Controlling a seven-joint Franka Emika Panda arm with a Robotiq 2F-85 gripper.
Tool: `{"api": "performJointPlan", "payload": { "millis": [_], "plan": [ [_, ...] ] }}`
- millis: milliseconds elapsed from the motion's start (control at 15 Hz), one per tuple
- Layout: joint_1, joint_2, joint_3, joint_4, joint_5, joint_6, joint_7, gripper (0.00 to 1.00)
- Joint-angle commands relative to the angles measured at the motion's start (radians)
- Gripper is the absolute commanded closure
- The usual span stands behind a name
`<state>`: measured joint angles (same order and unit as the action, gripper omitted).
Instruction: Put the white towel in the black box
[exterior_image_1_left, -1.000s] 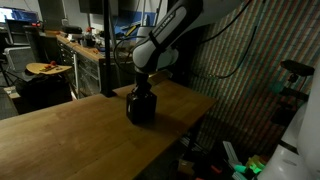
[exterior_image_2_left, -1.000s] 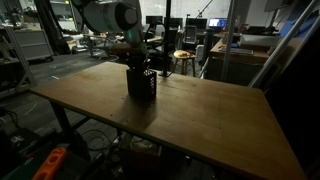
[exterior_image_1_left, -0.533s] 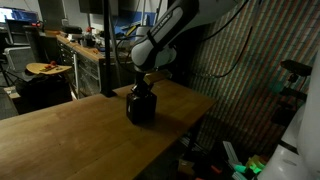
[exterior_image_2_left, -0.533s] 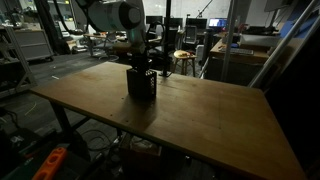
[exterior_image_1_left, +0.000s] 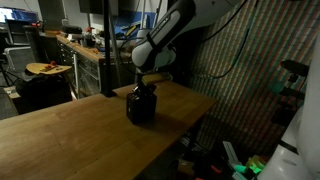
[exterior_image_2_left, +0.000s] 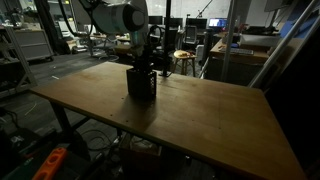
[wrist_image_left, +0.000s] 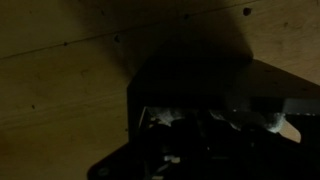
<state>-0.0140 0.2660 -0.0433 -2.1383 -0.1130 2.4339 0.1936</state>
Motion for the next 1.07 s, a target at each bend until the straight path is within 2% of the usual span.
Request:
{"api": "performJointPlan", "payload": {
  "millis": [0,1000],
  "plan": [
    [0.007,0.023,-0.009,0.028,0.021,-0.027,0.019,0.96],
    [0.011,0.010,-0.027,-0.018,-0.004,-0.013,0.038,0.95]
  ]
}}
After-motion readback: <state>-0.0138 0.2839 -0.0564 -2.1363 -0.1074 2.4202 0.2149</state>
